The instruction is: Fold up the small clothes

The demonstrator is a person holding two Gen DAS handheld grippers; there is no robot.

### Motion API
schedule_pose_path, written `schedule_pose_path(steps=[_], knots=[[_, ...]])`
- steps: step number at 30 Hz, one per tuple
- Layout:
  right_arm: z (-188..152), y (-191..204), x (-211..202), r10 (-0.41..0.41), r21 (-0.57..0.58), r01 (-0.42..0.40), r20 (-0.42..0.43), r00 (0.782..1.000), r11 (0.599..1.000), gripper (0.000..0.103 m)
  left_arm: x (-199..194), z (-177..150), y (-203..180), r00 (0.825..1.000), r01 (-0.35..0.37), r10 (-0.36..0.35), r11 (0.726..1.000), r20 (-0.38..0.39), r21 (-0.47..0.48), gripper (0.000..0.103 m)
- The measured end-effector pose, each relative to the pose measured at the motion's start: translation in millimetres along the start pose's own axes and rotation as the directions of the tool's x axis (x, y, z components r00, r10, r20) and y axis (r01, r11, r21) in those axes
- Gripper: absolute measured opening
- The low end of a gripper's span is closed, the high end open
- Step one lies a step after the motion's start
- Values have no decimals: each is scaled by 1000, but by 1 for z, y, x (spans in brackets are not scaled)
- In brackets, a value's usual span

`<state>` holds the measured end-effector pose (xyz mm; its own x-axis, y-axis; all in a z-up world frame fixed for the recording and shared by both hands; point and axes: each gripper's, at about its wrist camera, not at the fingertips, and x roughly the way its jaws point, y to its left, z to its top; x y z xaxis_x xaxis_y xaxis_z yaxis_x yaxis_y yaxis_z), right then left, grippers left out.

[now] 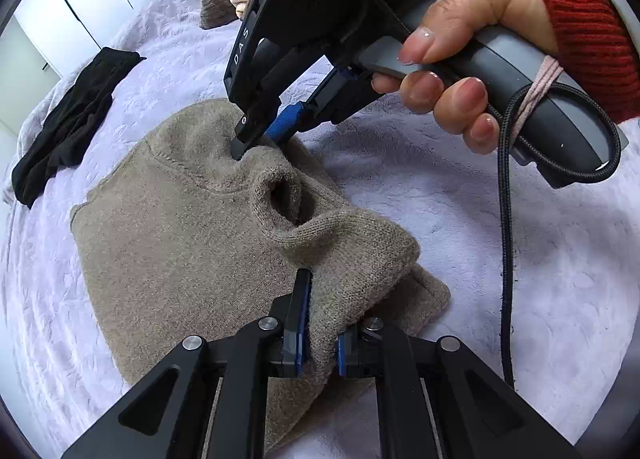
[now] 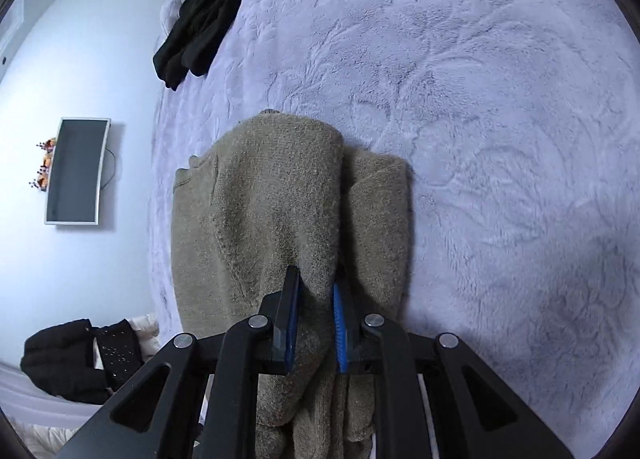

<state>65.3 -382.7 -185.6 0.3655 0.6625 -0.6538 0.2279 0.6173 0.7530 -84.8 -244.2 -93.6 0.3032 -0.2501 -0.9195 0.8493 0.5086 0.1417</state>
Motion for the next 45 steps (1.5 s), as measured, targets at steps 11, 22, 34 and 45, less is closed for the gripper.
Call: schedule_pose_path(steps=[11,22,34,45], knots=[[-6,-1,-14,-31,45,31,3,1000,999,23,-21,-9,14,997,82,-82,992,10,-91,13],[-18,1,-14,91,71,-91,-5,996,993,61,-48,-23,128,997,9,22,912,70,-411,85],[-30,33,-24,13,-96,-11,17,1000,995,17,19,-42,215,999,-44,32,801,-31,-598,85],[-45,-4,-29,-60,55,56,65,996,997,29,41,-46,197,998,-41,5,803,-62,-594,93]])
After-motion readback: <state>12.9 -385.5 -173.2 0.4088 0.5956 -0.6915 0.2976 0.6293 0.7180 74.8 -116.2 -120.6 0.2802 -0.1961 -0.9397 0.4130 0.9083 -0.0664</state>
